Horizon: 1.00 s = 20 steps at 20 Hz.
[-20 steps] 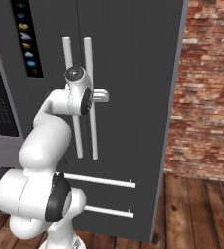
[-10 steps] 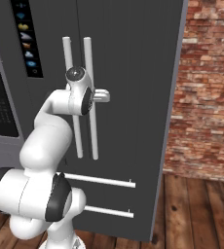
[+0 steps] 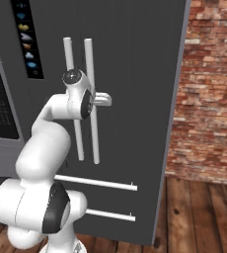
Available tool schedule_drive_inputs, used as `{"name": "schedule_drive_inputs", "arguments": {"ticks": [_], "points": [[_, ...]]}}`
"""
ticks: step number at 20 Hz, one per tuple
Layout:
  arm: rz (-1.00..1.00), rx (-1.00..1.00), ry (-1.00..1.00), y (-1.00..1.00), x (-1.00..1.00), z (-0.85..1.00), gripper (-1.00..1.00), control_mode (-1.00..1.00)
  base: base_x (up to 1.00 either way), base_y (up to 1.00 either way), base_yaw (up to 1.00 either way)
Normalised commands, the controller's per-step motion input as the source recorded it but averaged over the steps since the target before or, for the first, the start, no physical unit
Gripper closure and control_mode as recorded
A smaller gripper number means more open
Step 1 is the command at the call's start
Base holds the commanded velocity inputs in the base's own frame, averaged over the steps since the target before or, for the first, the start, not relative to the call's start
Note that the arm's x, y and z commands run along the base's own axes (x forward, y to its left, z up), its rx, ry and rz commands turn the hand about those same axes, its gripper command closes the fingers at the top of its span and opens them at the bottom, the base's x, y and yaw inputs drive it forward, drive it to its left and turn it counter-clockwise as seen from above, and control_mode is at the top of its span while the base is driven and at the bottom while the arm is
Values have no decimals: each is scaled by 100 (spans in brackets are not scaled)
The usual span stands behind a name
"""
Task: Place one of the steaks on the plate and the other in the bowl. Then place the bowl in the fridge.
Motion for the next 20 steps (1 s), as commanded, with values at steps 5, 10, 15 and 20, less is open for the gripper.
{"name": "schedule_drive_inputs", "arguments": {"ticks": [5, 10, 15, 20], "points": [[-6, 4, -19, -34, -63, 35, 100, -100, 0, 0, 0], [1, 26, -20, -72, -58, 72, 100, -100, 0, 0, 0], [5, 31, -1, -90, -54, 97, 100, -100, 0, 0, 0], [2, 19, 1, -77, -74, 100, 100, -100, 0, 0, 0]]}}
